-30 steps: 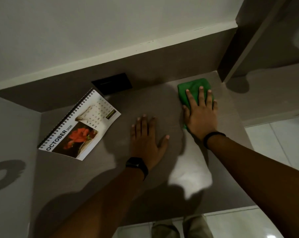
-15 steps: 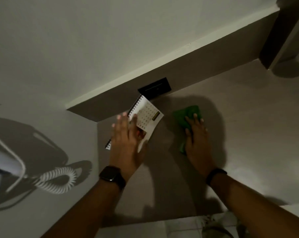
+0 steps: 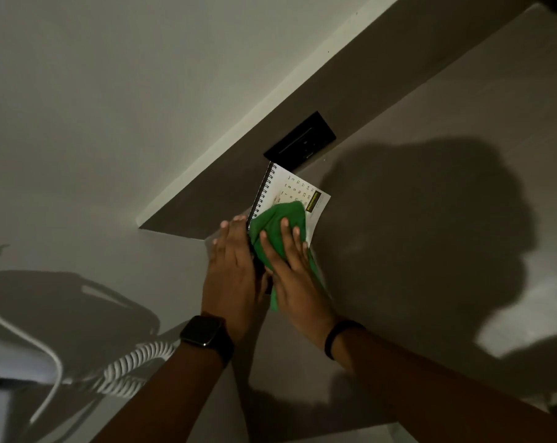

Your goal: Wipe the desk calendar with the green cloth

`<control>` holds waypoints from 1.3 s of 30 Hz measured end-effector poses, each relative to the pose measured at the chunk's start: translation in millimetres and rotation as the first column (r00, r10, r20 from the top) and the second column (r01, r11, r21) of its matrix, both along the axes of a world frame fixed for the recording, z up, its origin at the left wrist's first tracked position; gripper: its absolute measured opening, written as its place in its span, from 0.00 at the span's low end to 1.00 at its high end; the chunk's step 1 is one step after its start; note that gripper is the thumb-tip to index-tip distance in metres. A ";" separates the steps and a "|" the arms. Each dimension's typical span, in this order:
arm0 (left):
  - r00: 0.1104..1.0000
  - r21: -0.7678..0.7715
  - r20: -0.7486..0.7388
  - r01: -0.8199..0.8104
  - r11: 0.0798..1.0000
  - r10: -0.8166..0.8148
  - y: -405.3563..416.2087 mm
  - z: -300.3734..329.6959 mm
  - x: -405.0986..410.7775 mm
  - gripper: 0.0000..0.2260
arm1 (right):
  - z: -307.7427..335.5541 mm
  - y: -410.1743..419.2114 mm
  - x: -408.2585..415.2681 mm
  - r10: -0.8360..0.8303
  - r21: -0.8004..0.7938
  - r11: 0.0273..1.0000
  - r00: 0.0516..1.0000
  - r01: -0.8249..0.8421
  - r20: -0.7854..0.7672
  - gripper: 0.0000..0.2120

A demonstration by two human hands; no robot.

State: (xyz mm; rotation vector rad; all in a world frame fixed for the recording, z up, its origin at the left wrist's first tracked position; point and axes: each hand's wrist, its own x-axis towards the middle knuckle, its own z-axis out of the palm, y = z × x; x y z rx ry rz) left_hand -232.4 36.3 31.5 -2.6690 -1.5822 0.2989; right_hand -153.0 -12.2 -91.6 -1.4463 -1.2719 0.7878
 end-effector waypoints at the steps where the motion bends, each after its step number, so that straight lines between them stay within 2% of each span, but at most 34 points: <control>1: 1.000 -0.001 -0.006 -0.008 1.000 0.008 0.3 0.1 0.3 0.44 | -3.4 1.2 0.4 -0.016 -0.017 1.000 1.000 0.016 0.014 0.38; 5: 0.999 0.031 -0.046 -0.005 0.999 0.006 1.1 -0.9 2.0 0.43 | 7.8 27.6 13.8 -0.175 -0.152 0.974 0.983 0.166 -0.052 0.38; 8: 0.996 0.033 -0.091 -0.014 0.999 0.017 0.7 -2.3 2.2 0.44 | 22.5 43.4 19.9 -0.248 -0.177 0.957 0.964 0.229 -0.095 0.35; 13: 0.996 0.041 -0.083 -0.024 0.999 0.028 -0.2 -2.3 4.4 0.38 | 19.4 13.3 2.9 -0.136 -0.097 0.987 0.987 0.127 -0.087 0.40; 17: 0.995 0.057 -0.102 -0.005 0.998 0.010 0.3 -3.7 1.8 0.43 | 9.8 25.7 22.5 -0.201 -0.182 0.968 0.968 0.173 -0.152 0.31; 20: 0.996 0.086 -0.086 -0.011 0.996 0.018 -0.5 -5.9 1.8 0.42 | 14.1 49.0 36.0 -0.256 -0.155 0.961 0.946 0.227 -0.200 0.29; 23: 0.999 0.139 -0.049 -0.017 0.990 0.024 -2.2 -8.8 5.5 0.39 | 13.5 45.6 28.9 -0.184 -0.073 0.982 0.968 0.174 -0.171 0.29; 26: 0.999 0.167 -0.036 -0.022 0.986 0.028 -1.4 -10.8 6.8 0.39 | -5.5 26.9 21.0 -0.086 -0.019 0.996 0.993 0.085 -0.077 0.30; 29: 0.998 0.177 -0.062 -0.010 0.984 0.021 0.1 -12.6 5.0 0.42 | -11.9 32.4 29.2 -0.171 -0.076 0.984 0.975 0.161 -0.145 0.30; 32: 0.999 0.207 -0.040 0.000 0.978 0.009 -1.0 -14.9 4.2 0.39 | -0.1 53.1 36.9 -0.204 -0.064 0.978 0.965 0.196 -0.163 0.31; 36: 0.998 0.218 -0.056 0.017 0.976 -0.005 0.3 -16.0 2.5 0.41 | -16.6 43.0 39.5 -0.102 0.124 0.989 0.980 0.081 0.171 0.34; 37: 0.998 0.219 -0.060 0.022 0.975 -0.009 0.9 -16.4 1.9 0.42 | -21.8 38.8 42.4 -0.107 0.126 0.988 0.979 0.086 0.174 0.34; 39: 0.998 0.227 -0.063 0.027 0.973 -0.013 1.9 -17.8 1.0 0.43 | -21.0 44.8 51.1 -0.182 0.030 0.983 0.981 0.180 0.072 0.34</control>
